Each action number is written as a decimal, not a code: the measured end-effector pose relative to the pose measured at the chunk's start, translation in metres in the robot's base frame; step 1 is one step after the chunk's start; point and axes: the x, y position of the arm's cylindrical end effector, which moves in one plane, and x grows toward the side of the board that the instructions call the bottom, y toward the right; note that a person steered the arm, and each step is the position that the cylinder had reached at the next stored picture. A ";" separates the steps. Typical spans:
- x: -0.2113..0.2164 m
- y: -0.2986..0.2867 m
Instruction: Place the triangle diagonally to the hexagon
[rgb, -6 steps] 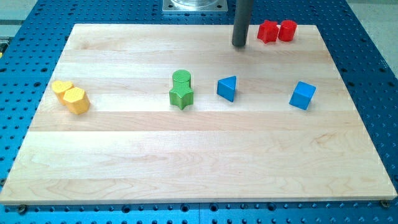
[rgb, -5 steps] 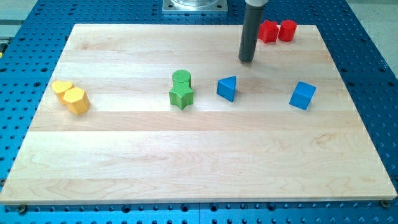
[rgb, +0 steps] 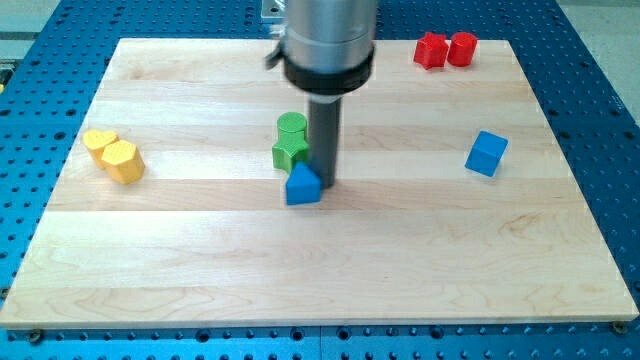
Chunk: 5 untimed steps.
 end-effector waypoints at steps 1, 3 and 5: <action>0.030 -0.054; 0.052 -0.075; 0.057 -0.092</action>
